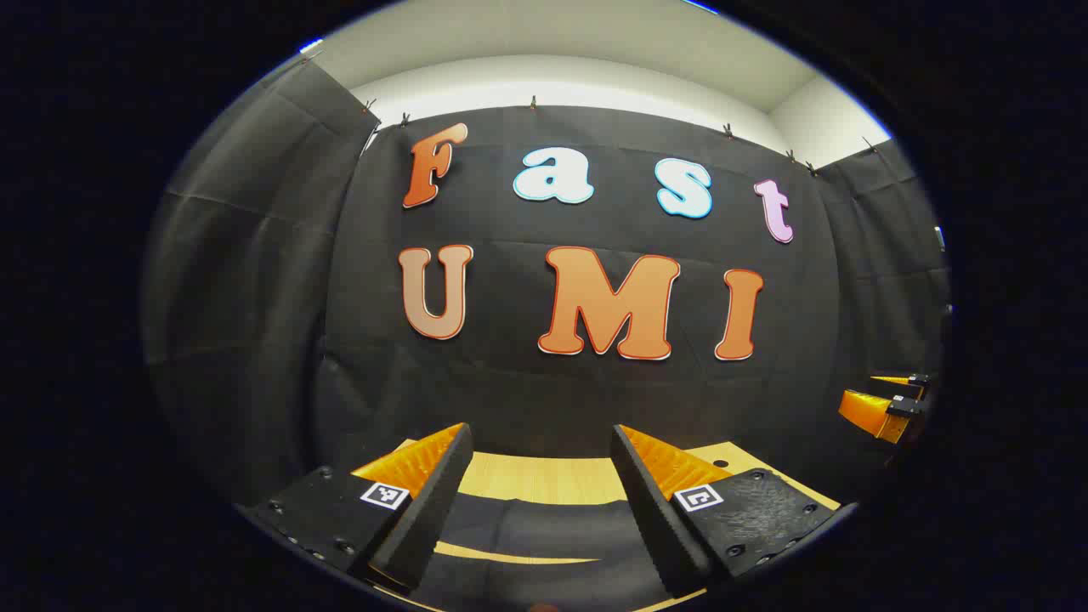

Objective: Grasp the waist and the cuffs of the jeans and fold them to make the two legs overlap; first hold the waist and fold one-third of the jeans toward the cuffs, then hold the cuffs and fold the remaining one-third in the same direction to finish folding.

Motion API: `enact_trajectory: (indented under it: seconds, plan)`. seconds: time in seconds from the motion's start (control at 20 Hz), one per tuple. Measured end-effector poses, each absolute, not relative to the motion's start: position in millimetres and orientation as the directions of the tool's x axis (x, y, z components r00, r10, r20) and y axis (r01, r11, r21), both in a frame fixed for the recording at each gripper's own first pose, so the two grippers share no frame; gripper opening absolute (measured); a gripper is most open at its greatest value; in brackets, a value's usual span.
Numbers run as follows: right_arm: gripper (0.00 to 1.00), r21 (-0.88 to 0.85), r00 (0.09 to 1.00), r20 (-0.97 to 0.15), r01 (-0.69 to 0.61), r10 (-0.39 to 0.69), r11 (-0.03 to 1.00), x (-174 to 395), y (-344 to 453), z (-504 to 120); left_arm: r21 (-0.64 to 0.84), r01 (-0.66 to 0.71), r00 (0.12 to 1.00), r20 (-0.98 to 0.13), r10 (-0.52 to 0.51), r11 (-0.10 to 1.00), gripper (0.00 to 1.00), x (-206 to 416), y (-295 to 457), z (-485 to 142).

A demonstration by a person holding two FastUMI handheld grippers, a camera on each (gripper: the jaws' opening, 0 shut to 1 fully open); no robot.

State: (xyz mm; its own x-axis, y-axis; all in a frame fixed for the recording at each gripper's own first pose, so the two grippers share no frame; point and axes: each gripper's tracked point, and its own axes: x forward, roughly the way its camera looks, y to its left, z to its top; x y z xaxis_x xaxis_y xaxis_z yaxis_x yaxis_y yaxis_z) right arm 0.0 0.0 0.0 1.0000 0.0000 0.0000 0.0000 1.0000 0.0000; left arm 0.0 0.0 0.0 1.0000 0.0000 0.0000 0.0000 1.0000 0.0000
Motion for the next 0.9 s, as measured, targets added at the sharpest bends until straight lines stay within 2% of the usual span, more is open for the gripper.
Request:
enact_trajectory:
  seconds: [0.1, 0.35, 0.7, 0.8, 0.85, 0.9]
  plan:
    - [1.00, -0.004, 1.000, -0.011, -0.012, 0.012, 1.000, 9, 1, -6, -0.012, -0.012, 1.000, -0.018, 0.012, 1.000, 0.98, 9, -1, -6]
    - [0.98, 0.002, 1.000, -0.014, -0.024, 0.024, 1.000, 22, -6, -9, -0.032, -0.038, 0.998, -0.041, 0.037, 0.999, 0.95, 24, 3, -10]
    - [1.00, 0.002, 0.998, -0.005, -0.059, 0.059, 0.998, 23, -2, -17, -0.030, -0.061, 0.997, -0.047, 0.059, 0.998, 0.98, 19, -3, -17]
    - [0.98, 0.014, 0.996, -0.016, -0.082, 0.082, 0.997, 25, 7, -21, -0.029, -0.065, 0.997, -0.052, 0.063, 0.997, 0.98, 19, -4, -22]
    - [0.94, 0.015, 0.996, -0.021, -0.088, 0.089, 0.996, 25, 8, -23, -0.029, -0.070, 0.996, -0.057, 0.069, 0.997, 0.98, 19, -3, -23]
    - [0.98, 0.013, 0.996, -0.026, -0.089, 0.089, 0.996, 24, 8, -25, -0.029, -0.075, 0.995, -0.061, 0.073, 0.997, 0.98, 19, -1, -24]
